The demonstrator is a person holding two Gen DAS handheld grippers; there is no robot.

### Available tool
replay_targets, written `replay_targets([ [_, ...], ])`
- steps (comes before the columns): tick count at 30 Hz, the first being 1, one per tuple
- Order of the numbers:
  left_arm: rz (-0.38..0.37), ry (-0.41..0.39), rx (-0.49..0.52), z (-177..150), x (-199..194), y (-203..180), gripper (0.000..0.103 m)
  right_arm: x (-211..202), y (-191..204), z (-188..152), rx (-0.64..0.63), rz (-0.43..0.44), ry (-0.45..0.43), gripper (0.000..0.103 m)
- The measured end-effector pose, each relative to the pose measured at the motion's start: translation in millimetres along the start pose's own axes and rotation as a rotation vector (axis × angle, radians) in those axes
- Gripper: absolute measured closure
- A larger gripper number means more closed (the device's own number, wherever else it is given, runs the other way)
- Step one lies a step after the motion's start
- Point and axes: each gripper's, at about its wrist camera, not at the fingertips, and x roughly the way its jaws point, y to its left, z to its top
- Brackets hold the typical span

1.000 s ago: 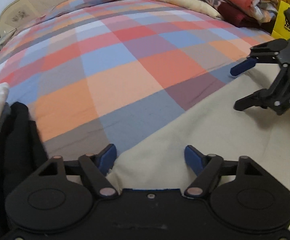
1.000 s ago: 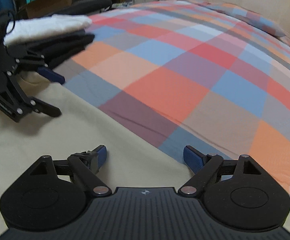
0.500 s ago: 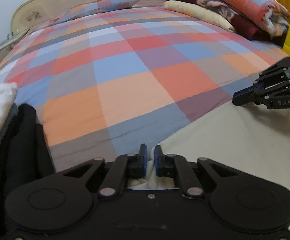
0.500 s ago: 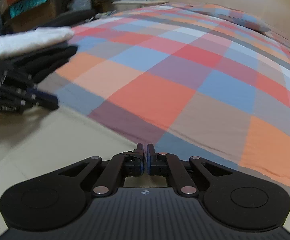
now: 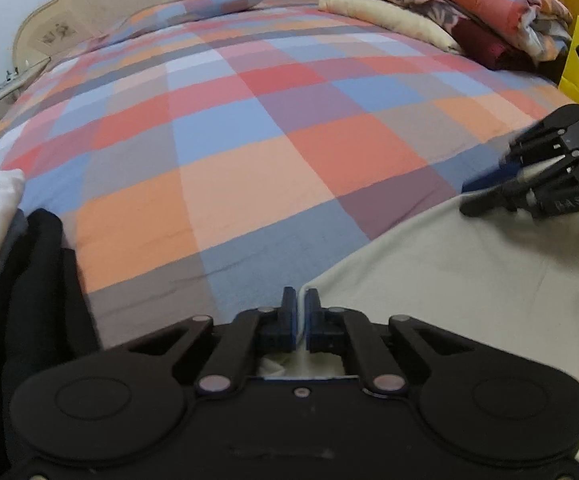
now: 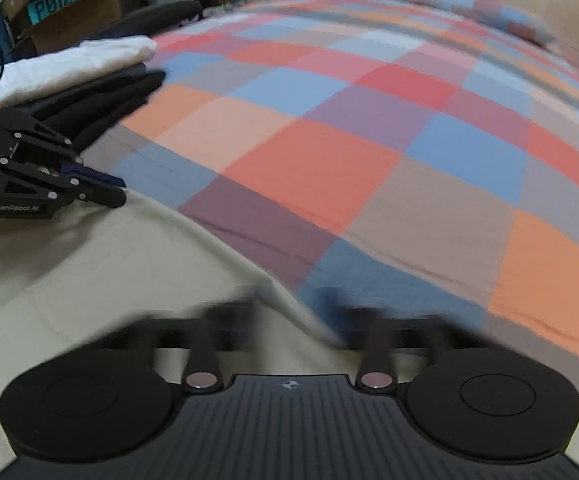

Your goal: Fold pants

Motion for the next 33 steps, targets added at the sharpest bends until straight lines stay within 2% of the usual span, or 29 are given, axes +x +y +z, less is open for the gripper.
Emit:
replay_targets([
  [3,0.000,-0.047,-0.013,1.5,-16.0,-5.2,0.101,-13.8,9.2,-2.5,-0.038,-0.033,-0.034,0.103],
  [9,-0.078,-0.190,-0.077,6.1,-81.2,-15.5,0.100,-79.6,16.8,-12.0,-0.007,-0.032,-0.161,0.103],
  [12,-0.110,-0.259,-0.066,-0.9,-122.8,-35.7,0.101,-123.5,34.8,-25.4,-0.038,-0.057,-0.210,0.103],
  [19,-0.183,-0.355,-0.029,-62.8,-218.8,-88.0,0.100,-218.2,102.0,-93.7,-0.091,-0.085,-0.322,0.103],
  [23,-0.212,-0.340,-0.066,-114.5,-248.1,-112.7,0.100,-233.0,144.6,-140.6,-0.125,-0.090,-0.323,0.103],
  [27,-0.218,-0.278,-0.156,-170.9,-250.6,-126.0,0.097,-222.8,175.3,-185.0,-0.082,-0.080,-0.295,0.102],
  [28,-0.219,-0.256,-0.188,-184.3,-246.6,-127.4,0.095,-215.6,182.4,-194.7,-0.069,-0.086,-0.273,0.102],
  [30,-0.179,-0.212,-0.247,-209.5,-235.6,-128.7,0.081,-196.1,191.2,-213.4,-0.037,-0.100,-0.232,0.100],
  [32,-0.100,-0.180,-0.317,-230.0,-229.3,-125.9,0.055,-176.9,191.2,-226.9,0.023,-0.124,-0.196,0.097],
  [33,-0.079,-0.176,-0.358,-238.9,-232.2,-122.4,0.051,-176.3,190.7,-231.8,0.048,-0.132,-0.216,0.097],
])
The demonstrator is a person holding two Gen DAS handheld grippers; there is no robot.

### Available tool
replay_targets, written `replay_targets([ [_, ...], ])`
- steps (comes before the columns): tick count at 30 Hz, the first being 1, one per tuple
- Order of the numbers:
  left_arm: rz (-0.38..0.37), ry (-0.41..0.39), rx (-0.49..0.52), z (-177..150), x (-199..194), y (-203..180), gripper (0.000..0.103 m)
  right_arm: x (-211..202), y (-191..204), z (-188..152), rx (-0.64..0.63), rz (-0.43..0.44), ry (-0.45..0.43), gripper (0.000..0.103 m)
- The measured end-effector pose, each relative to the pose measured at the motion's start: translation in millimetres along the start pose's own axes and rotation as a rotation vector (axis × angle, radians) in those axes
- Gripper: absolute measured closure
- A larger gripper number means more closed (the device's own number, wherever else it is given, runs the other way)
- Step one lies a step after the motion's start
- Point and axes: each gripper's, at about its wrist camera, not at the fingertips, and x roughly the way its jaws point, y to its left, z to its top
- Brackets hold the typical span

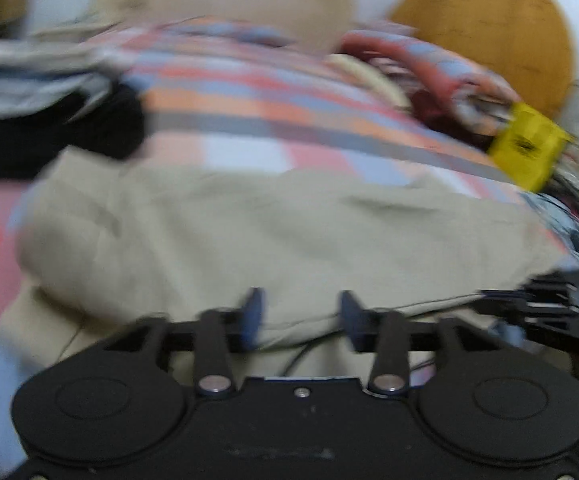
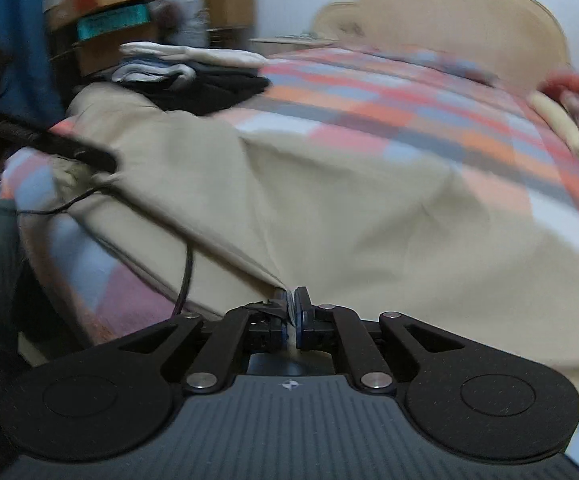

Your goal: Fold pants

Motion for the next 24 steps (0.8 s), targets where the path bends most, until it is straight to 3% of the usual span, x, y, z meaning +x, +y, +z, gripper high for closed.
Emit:
replay_targets([
  [1,0.002,-0.010,-0.044,-4.0,-8.3,7.3,0.048,-3.9,-2.5,-1.1,0.032,-0.002,-0.026,0.092],
  [3,0.017,-0.049,-0.133,-6.0,-29.1,23.0,0.039,-12.8,-12.9,1.8,0.129,0.003,-0.049,0.066],
  [5,0.066,-0.095,-0.181,-6.0,-47.9,34.9,0.033,-24.6,-22.3,2.6,0.212,-0.008,-0.084,0.057],
  [7,0.128,-0.129,-0.221,-2.6,-60.4,49.8,0.030,-33.6,-27.1,-0.2,0.268,-0.029,-0.101,0.055],
  [10,0.188,-0.148,-0.301,-2.3,-62.8,68.0,0.029,-41.7,-29.4,-5.8,0.346,-0.067,-0.125,0.044],
  [13,0.184,-0.149,-0.359,0.5,-58.0,88.0,0.029,-39.8,-27.4,-17.6,0.431,-0.084,-0.139,0.035],
  [18,0.180,-0.149,-0.357,8.4,-44.8,94.2,0.029,-45.2,-33.9,-38.0,0.639,-0.069,-0.163,0.018],
  [21,0.197,-0.132,-0.356,11.8,-31.4,98.2,0.033,-40.0,-41.8,-44.9,0.766,-0.025,-0.185,0.015],
  [24,0.206,-0.123,-0.382,7.9,-29.8,96.9,0.052,-32.3,-46.0,-47.3,0.850,-0.011,-0.189,0.015],
])
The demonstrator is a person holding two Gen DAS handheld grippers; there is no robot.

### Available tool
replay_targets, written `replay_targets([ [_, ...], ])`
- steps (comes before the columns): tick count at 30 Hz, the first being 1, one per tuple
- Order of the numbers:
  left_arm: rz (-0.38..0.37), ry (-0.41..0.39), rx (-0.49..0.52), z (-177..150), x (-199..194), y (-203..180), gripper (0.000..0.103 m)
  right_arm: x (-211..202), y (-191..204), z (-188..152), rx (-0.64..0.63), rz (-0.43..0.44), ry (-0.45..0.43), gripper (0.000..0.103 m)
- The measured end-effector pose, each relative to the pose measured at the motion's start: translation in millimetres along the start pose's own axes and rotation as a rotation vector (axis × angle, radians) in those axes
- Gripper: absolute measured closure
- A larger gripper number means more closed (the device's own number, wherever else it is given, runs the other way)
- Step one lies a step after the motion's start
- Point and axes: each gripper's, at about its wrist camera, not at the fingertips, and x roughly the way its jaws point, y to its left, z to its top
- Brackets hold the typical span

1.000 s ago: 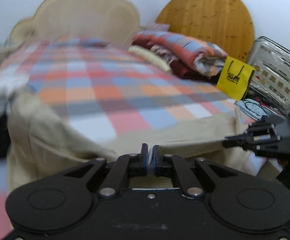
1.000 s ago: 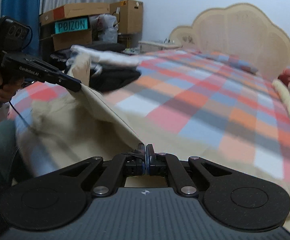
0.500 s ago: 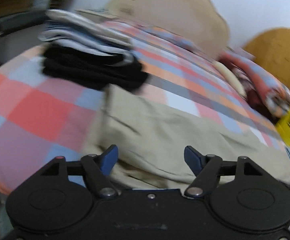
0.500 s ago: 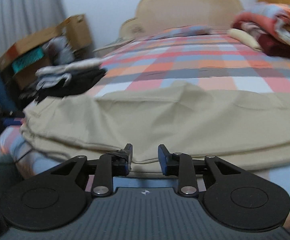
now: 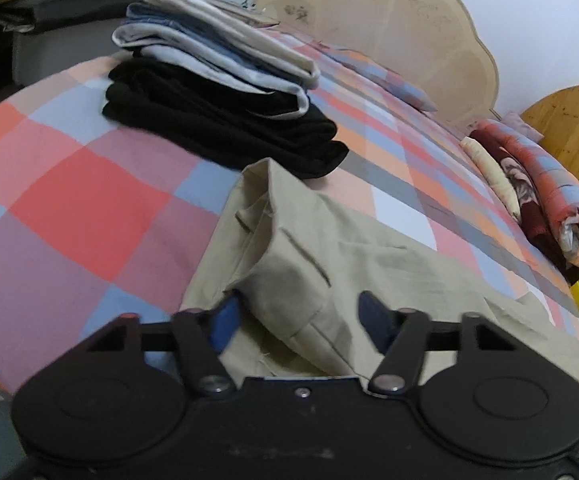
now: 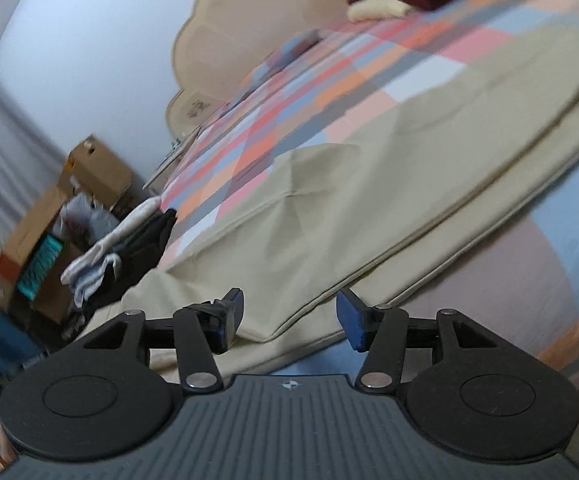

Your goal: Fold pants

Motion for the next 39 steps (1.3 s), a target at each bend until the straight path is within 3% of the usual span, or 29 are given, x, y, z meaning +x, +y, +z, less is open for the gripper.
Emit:
replay_targets([
  [2,0.022,0.006,0.018,-1.4,2.1,-2.5,0.078,5.6,0.2,0.3,0.032,-0.019,-0.003,0.015],
  [3,0.035,0.005,0.030,-2.6,1.9,-4.4,0.081,6.9,-0.5,1.1,0.048,-0.023,-0.008,0.016],
  [4,0.041,0.000,0.035,-3.4,0.8,-6.2,0.092,8.7,-1.0,1.8,0.064,-0.025,-0.016,0.018],
  [5,0.032,-0.009,0.033,-3.3,-2.0,-6.8,0.096,11.2,-0.6,3.1,0.072,-0.032,-0.022,0.037],
  [6,0.017,-0.022,0.023,-2.6,-7.8,-6.5,0.096,12.5,-2.2,4.8,0.071,-0.041,-0.025,0.095],
  [9,-0.022,-0.062,0.002,-0.5,-37.8,-3.7,0.097,3.4,-1.1,8.7,0.077,-0.018,-0.051,0.100],
  [12,-0.039,-0.041,0.014,-5.9,-54.9,-1.9,0.097,-16.0,0.8,8.0,0.057,-0.003,-0.069,0.100],
  [15,0.028,0.007,0.067,-23.8,-39.9,-1.9,0.096,-17.4,1.6,0.4,0.002,-0.046,-0.027,0.101],
  [17,0.047,0.081,0.052,-36.6,-14.8,5.7,0.093,-3.5,-4.7,-7.5,-0.051,-0.101,0.052,0.099],
  [18,0.043,0.078,0.034,-40.0,-11.5,9.1,0.091,0.5,-4.7,-8.5,-0.069,-0.098,0.064,0.100],
  [19,0.031,0.067,0.019,-39.4,-14.6,10.3,0.089,-3.9,-5.4,-7.5,-0.077,-0.082,0.058,0.095],
  [20,0.019,0.059,0.006,-36.4,-20.3,11.1,0.084,-10.5,-3.3,-3.2,-0.089,-0.072,0.077,0.077],
  [21,0.010,0.046,-0.005,-32.2,-27.8,11.5,0.077,-19.0,-0.2,1.5,-0.109,-0.051,0.088,0.071],
  [22,0.019,0.023,-0.007,-26.9,-36.8,11.3,0.054,-28.4,3.6,5.6,-0.140,-0.004,0.076,0.071],
  [23,0.039,-0.018,-0.002,-21.3,-46.8,9.7,0.038,-35.4,9.7,10.2,-0.175,0.030,0.064,0.071],
  [25,0.054,-0.077,0.024,-8.2,-58.9,6.4,0.038,-42.4,26.5,23.0,-0.270,0.061,0.032,0.069],
  [26,0.042,-0.086,0.032,-1.2,-59.8,5.4,0.038,-40.8,35.7,30.9,-0.326,0.078,0.009,0.058],
  [27,0.029,-0.093,0.033,6.0,-57.3,5.1,0.038,-34.7,43.8,39.8,-0.373,0.099,-0.008,0.032],
  [29,0.022,-0.091,0.033,15.5,-46.7,4.5,0.038,-12.2,55.1,57.5,-0.436,0.137,-0.023,0.000],
  [31,0.031,-0.075,0.043,21.5,-30.6,3.7,0.038,16.3,63.9,71.8,-0.533,0.168,-0.019,0.000],
  [33,0.029,-0.039,0.045,26.6,-11.4,5.1,0.038,47.5,68.2,85.4,-0.640,0.143,0.012,0.000],
  [39,0.010,0.015,0.026,37.3,27.2,13.4,0.038,135.2,68.8,123.1,-0.750,0.118,0.214,0.000],
])
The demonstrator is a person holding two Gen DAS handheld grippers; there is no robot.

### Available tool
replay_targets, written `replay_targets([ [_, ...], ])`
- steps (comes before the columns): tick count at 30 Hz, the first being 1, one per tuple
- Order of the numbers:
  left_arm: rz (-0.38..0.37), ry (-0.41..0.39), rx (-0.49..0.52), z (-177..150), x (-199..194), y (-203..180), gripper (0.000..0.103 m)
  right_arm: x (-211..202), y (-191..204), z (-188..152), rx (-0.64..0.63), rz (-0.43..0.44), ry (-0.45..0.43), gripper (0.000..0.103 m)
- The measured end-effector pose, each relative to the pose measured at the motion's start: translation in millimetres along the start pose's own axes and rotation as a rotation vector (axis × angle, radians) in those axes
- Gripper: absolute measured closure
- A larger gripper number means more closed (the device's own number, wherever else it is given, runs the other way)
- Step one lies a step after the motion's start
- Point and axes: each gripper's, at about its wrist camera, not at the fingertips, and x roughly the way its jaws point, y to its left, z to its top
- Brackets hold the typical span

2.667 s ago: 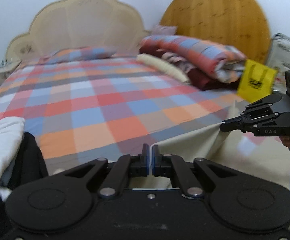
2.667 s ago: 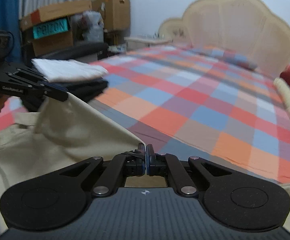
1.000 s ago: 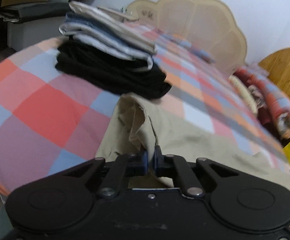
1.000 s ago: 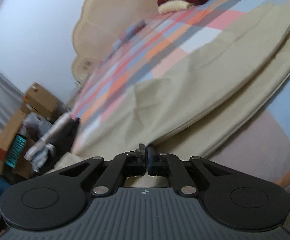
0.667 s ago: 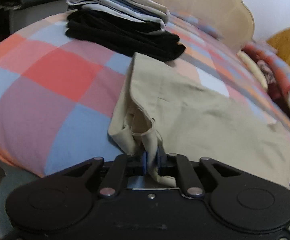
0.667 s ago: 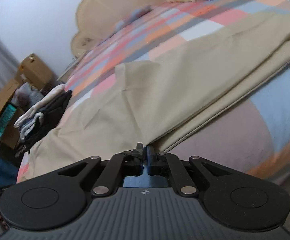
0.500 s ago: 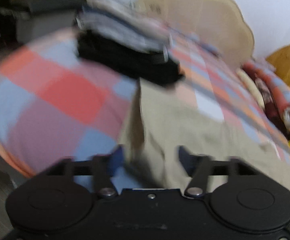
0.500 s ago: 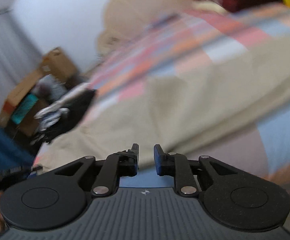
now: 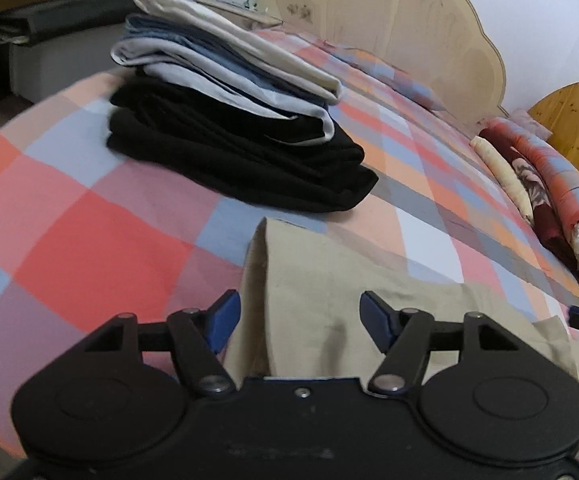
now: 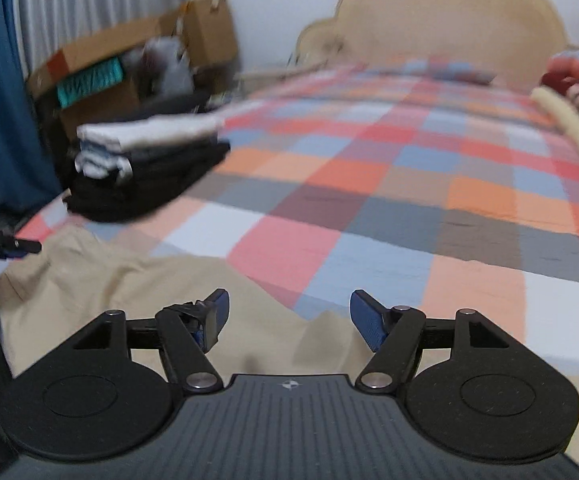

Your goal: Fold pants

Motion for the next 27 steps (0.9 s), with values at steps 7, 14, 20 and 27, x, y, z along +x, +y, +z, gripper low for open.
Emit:
replay_targets([
  [7,-0.008,0.008,-0.009,3.4,16.5,4.1,0.039,56.5,6.2,6.8,0.014,0.205,0.095,0.000],
  [14,-0.038,0.030,-0.005,2.5,26.3,7.3,0.083,102.2,20.8,11.4,-0.012,0.227,0.177,0.036],
  [20,-0.027,0.007,0.009,-5.4,24.1,12.0,0.096,91.7,17.9,17.5,0.025,0.200,0.077,0.100],
  [27,0.036,0.011,0.030,-9.2,25.5,7.8,0.076,79.9,22.7,9.0,0.013,0.133,0.060,0.068],
])
